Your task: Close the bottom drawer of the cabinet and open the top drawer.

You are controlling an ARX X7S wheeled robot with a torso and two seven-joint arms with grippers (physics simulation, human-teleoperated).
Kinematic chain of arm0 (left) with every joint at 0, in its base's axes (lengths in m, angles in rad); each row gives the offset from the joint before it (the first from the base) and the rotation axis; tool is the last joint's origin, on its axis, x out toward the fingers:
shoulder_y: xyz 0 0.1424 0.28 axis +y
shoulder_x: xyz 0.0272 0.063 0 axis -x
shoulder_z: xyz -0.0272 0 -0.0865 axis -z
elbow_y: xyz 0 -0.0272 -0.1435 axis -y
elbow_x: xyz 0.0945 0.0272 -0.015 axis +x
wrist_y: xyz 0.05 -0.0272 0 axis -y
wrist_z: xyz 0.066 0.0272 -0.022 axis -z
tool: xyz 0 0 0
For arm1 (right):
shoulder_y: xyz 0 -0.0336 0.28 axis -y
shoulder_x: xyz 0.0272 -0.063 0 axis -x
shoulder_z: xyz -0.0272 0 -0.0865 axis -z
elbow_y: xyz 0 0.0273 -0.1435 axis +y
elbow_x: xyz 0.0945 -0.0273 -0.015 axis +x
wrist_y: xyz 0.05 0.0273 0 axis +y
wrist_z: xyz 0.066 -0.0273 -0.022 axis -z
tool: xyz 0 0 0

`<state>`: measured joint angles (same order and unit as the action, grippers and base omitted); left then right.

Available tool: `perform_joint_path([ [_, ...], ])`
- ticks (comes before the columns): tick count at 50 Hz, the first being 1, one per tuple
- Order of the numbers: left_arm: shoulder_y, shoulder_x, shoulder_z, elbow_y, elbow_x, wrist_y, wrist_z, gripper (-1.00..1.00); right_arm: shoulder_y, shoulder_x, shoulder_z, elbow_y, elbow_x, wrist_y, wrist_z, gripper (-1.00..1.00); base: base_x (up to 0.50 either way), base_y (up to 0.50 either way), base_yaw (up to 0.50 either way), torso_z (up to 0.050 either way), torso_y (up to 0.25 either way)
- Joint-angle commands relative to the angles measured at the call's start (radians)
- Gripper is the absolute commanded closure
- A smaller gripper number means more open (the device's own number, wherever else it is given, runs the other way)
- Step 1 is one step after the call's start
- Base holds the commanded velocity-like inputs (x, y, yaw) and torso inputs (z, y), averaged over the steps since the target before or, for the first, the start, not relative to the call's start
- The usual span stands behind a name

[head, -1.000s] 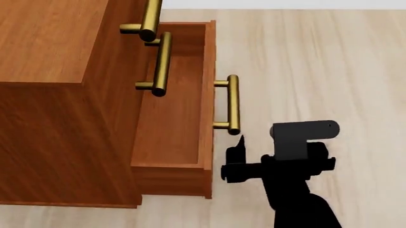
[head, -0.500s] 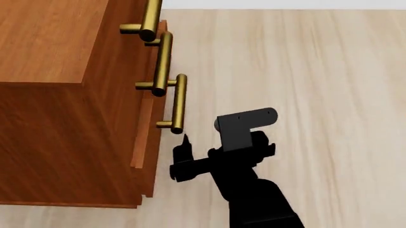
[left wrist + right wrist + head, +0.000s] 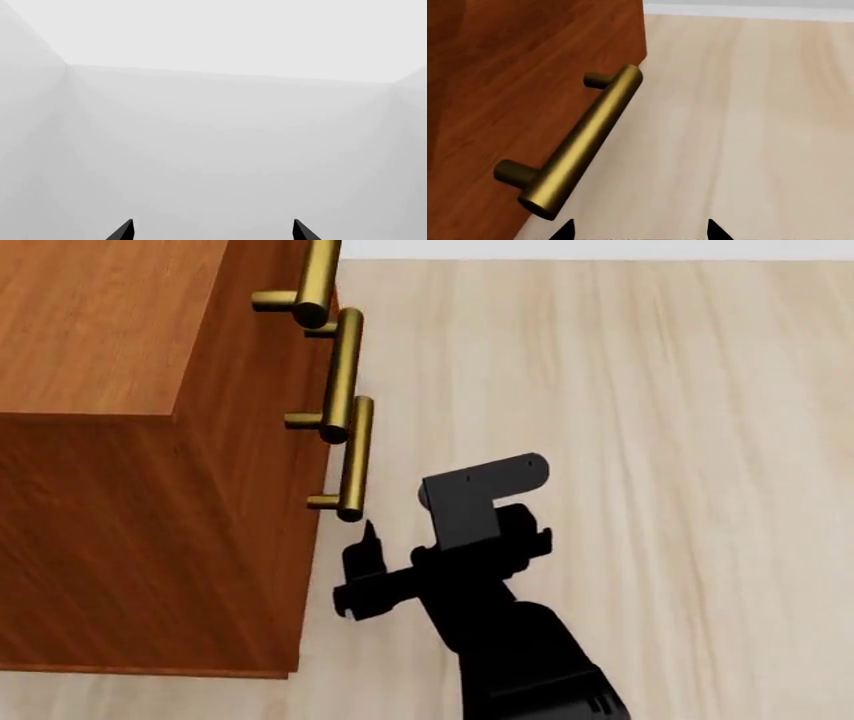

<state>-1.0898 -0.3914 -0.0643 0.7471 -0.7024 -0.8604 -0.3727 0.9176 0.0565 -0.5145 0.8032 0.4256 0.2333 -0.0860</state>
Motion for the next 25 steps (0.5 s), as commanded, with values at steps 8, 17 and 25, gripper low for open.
perform_joint_path([
  [8,0.001,0.003,0.003,0.008,-0.015,0.001,-0.012,-1.0,-0.165,0.141,-0.044,-0.46,0.17,0.152,0.162,-1.0,0.0,0.0,0.0,0.0,0.0],
  [17,-0.008,0.009,0.014,0.006,-0.019,0.002,-0.016,-1.0,-0.243,0.236,0.005,-0.714,0.215,0.225,0.284,-1.0,0.0,0.0,0.0,0.0,0.0],
  [25,-0.01,0.015,0.018,0.005,-0.025,0.004,-0.022,-1.0,-0.326,0.252,0.136,-0.857,0.3,0.181,0.387,-1.0,0.0,0.0,0.0,0.0,0.0],
])
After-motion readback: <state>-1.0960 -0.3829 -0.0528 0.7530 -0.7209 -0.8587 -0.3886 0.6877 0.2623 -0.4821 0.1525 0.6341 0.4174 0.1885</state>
